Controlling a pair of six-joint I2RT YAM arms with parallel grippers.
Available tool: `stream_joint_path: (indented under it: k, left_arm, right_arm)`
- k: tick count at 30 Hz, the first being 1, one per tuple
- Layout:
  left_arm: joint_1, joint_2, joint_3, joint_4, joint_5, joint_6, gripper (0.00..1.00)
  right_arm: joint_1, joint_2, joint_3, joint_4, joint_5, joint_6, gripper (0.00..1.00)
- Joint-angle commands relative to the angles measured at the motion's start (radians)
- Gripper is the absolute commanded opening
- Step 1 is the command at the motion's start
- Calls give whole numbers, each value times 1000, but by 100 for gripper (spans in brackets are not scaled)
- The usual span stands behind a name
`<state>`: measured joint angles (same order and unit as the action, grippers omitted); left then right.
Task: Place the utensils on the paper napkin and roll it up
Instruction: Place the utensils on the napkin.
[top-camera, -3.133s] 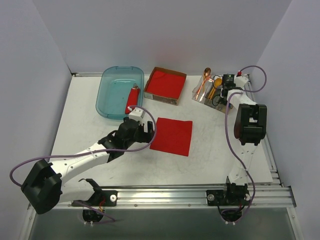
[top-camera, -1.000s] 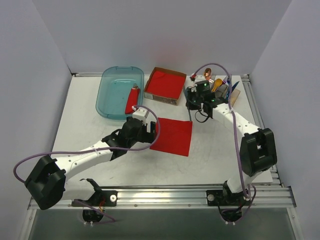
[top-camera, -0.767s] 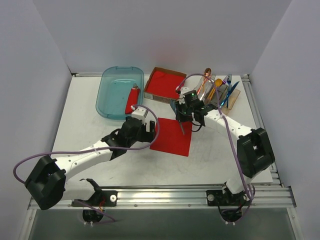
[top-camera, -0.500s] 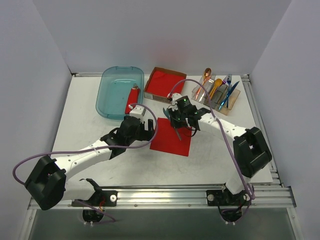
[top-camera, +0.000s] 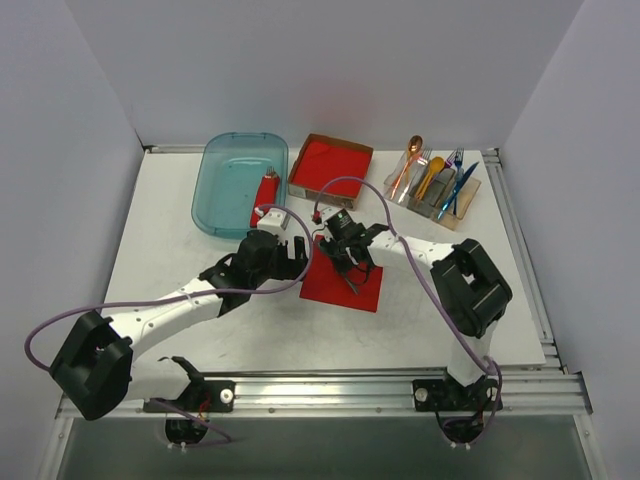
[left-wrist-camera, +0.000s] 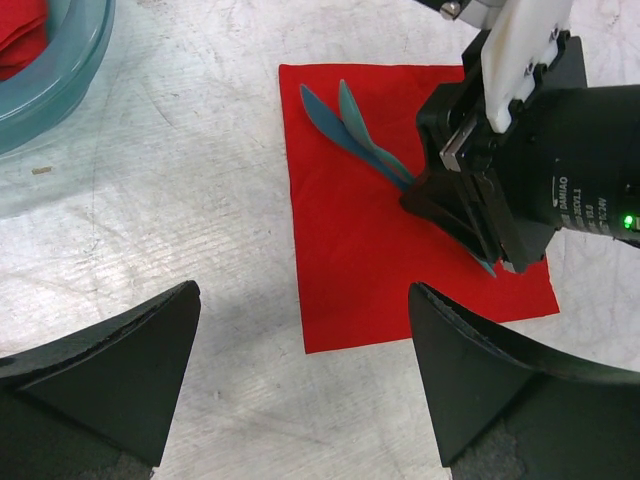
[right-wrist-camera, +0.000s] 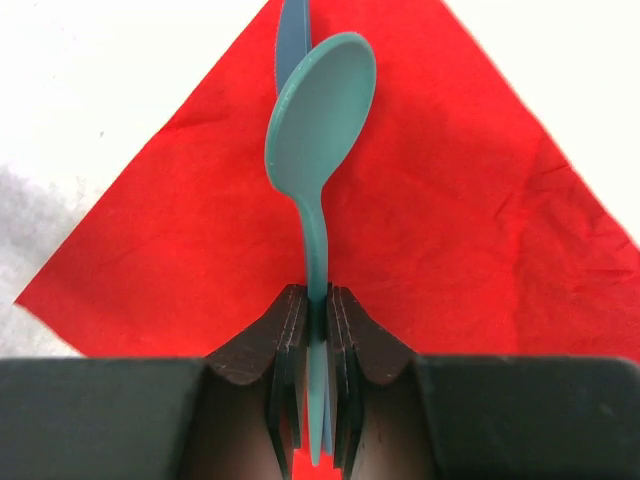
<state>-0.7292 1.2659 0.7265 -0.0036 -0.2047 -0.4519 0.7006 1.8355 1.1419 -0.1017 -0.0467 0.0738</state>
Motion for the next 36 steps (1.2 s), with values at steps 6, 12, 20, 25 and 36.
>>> stream_joint_path:
  k: [6, 12, 20, 25, 36]
  left_arm:
    - [5, -14, 14, 24, 13, -4, 94]
    - [5, -13, 16, 25, 14, -2, 94]
    - [5, -2, 21, 22, 11, -1, 94]
    - [5, -10, 19, 20, 5, 1, 94]
    - [5, -5, 21, 22, 2, 2, 94]
  right_arm:
    - [-4, -5, 79, -29, 44, -12, 0]
    - [-6, 48, 110, -55, 110, -9, 0]
    - [-4, 54, 98, -49, 108, -19, 16]
    - [-3, 36, 88, -44, 108, -23, 32]
    - [-26, -82, 50, -10, 64, -17, 38]
